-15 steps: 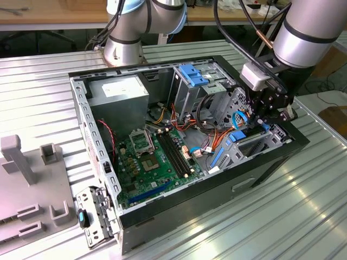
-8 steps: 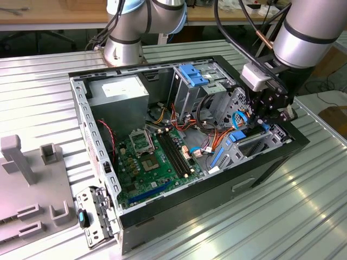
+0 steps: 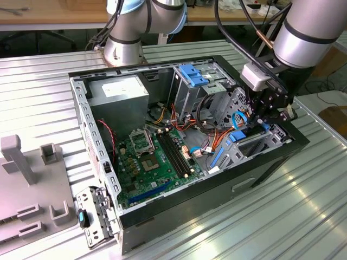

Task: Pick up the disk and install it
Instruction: 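Insert the second disk wire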

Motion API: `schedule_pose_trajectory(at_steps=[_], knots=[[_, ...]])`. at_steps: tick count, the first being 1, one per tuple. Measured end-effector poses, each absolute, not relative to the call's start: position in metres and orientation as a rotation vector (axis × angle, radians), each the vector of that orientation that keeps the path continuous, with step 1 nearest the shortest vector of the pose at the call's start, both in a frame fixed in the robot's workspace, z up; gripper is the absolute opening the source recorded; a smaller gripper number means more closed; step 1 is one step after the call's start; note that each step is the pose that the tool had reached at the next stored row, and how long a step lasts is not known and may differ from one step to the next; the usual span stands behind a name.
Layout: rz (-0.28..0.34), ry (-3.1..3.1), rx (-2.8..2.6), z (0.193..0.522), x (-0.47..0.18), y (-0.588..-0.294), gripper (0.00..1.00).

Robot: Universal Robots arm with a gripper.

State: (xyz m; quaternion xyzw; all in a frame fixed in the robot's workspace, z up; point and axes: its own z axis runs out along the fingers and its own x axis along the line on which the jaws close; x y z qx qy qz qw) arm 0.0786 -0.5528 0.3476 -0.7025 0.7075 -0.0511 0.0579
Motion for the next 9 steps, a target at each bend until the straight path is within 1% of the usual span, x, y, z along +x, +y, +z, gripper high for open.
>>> schedule_pose_trajectory(at_steps=[9], knots=[[-0.131, 2.136, -2.117, 0.347, 0.0786, -0.5578, 0.16]])
